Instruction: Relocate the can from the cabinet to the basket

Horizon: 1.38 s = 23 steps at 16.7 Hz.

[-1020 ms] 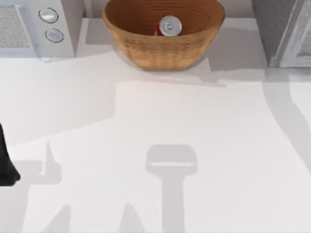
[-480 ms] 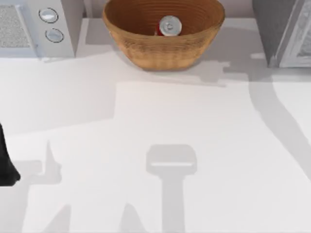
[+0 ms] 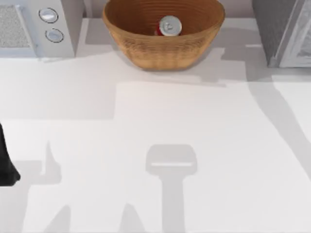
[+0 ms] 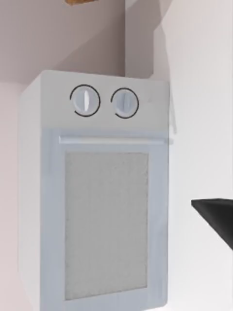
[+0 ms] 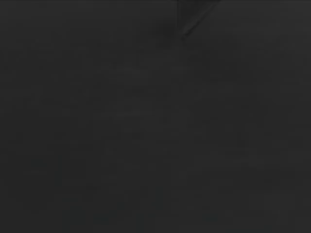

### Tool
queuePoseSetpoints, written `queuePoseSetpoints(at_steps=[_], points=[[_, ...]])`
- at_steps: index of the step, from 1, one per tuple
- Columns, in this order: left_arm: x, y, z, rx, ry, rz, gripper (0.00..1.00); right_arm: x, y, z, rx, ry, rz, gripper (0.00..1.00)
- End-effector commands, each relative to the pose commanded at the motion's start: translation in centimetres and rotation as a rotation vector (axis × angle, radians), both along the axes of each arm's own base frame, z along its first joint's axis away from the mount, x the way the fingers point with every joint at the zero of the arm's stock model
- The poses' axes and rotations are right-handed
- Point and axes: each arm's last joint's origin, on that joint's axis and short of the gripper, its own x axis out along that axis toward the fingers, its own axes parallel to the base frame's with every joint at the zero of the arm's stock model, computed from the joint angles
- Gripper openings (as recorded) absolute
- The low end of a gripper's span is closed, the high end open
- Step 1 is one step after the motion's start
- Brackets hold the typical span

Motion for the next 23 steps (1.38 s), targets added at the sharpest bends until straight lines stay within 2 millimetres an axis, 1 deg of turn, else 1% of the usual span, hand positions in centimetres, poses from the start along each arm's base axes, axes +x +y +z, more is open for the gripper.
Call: queuePoseSetpoints(at_steps=[2, 3, 5, 8, 10, 12, 14, 16, 20, 23], points=[[0.0, 0.0, 0.0, 0.0, 0.0, 0.0, 1.0, 0.0, 0.0, 0.0, 0.0, 0.0, 0.0, 1.0], [0.0, 0.0, 0.0, 0.0, 0.0, 0.0, 1.0, -0.8, 0.0, 0.3, 0.002, -0.01, 0.005, 1.0], [0.0, 0.0, 0.0, 0.0, 0.0, 0.0, 1.0, -1.0, -0.2, 0.3, 0.004, -0.015, 0.003, 1.0], [0.0, 0.0, 0.0, 0.0, 0.0, 0.0, 1.0, -2.8, -1.4, -0.1, 0.014, -0.044, -0.004, 1.0], [0.0, 0.0, 0.0, 0.0, 0.0, 0.0, 1.0, -4.7, -2.6, -1.1, 0.018, -0.057, -0.005, 1.0], [0.0, 0.0, 0.0, 0.0, 0.0, 0.0, 1.0, -6.7, -3.7, -3.1, 0.016, -0.058, -0.002, 1.0], [0.0, 0.0, 0.0, 0.0, 0.0, 0.0, 1.0, -8.7, -4.9, -6.1, 0.011, -0.044, 0.004, 1.0], [0.0, 0.0, 0.0, 0.0, 0.0, 0.0, 1.0, -10.5, -5.9, -10.0, 0.004, -0.017, 0.011, 1.0], [0.0, 0.0, 0.0, 0.0, 0.0, 0.0, 1.0, -13.8, -7.4, -19.1, -0.004, 0.036, 0.028, 1.0], [0.0, 0.0, 0.0, 0.0, 0.0, 0.0, 1.0, -15.4, -8.1, -25.9, -0.003, 0.054, 0.039, 1.0]])
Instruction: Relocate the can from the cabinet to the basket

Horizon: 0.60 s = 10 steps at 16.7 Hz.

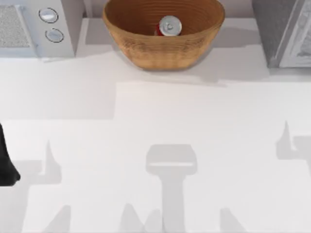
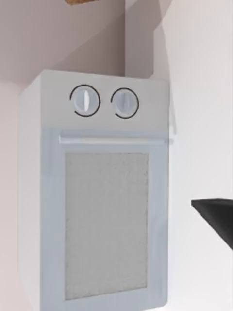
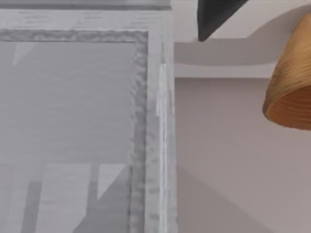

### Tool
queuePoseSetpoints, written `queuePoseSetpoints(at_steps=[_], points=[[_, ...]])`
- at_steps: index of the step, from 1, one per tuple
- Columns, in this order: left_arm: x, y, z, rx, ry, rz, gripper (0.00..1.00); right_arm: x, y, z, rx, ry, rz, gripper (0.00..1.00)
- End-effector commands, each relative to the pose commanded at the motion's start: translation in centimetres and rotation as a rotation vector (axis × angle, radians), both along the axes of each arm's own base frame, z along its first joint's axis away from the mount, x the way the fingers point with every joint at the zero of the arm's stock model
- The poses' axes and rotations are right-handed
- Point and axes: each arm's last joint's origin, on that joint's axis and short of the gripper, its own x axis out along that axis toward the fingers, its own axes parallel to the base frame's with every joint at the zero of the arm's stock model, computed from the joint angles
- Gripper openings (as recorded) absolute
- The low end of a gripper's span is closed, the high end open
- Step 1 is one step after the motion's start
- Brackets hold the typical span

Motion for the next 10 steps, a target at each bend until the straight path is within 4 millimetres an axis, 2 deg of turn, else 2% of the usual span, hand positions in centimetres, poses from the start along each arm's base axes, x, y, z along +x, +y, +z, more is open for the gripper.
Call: queuePoseSetpoints(at_steps=[3, 5, 7, 10], points=[[0.0, 0.0, 0.0, 0.0, 0.0, 0.0, 1.0, -0.8, -0.4, -5.5, 0.003, -0.007, 0.006, 1.0], [0.0, 0.0, 0.0, 0.0, 0.0, 0.0, 1.0, -0.9, -0.6, -8.0, 0.005, -0.02, 0.006, 1.0], [0.0, 0.0, 0.0, 0.0, 0.0, 0.0, 1.0, -0.9, -0.7, -9.3, 0.005, -0.032, 0.004, 1.0], [0.0, 0.0, 0.0, 0.0, 0.0, 0.0, 1.0, -0.9, -0.8, -9.7, 0.005, -0.035, 0.003, 1.0]])
